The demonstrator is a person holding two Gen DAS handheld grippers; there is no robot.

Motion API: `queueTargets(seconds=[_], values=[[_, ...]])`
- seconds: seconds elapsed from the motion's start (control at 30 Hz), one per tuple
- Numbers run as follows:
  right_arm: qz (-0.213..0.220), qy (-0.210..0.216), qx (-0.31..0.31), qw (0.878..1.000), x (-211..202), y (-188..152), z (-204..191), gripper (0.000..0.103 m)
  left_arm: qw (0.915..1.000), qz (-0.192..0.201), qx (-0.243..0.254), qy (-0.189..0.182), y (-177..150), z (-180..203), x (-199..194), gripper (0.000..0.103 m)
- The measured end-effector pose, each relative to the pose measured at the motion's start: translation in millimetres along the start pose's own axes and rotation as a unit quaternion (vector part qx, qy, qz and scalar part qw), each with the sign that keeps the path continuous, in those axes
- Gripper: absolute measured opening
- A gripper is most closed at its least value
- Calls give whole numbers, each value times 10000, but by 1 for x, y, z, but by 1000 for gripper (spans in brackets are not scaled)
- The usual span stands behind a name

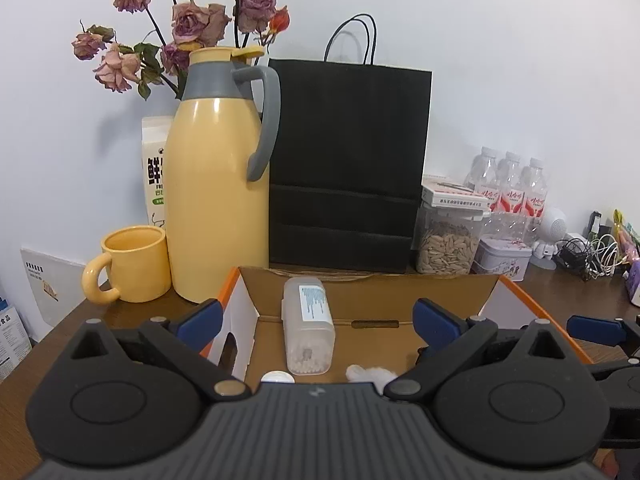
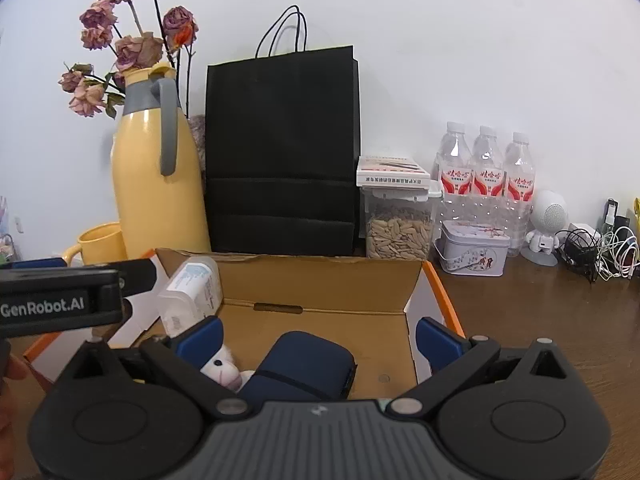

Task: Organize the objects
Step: 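Carry the cap and orange object into the box and open both grippers, then grasp the black cable plug with the left gripper while the right approaches the white cap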

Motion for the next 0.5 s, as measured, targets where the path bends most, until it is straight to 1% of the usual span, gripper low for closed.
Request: queueTargets(seconds=[0.27, 0.5], values=[[181, 175, -107, 9996, -26, 10, -6, 103, 9997, 208, 14, -131, 15, 1, -34, 103], [349, 211, -217, 9989, -62, 6, -9, 103, 9992, 244, 184, -275, 11, 2, -79, 103]])
Point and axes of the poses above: each gripper's, at about its wrist camera, not at the fingertips, and x roughly the way its jaws point, z to its right, y to its top, the point moved 4 cm from there along x, roughly the way its jaws point, and after that the axes turned 4 degrees about -y, right-handed, at the moved point
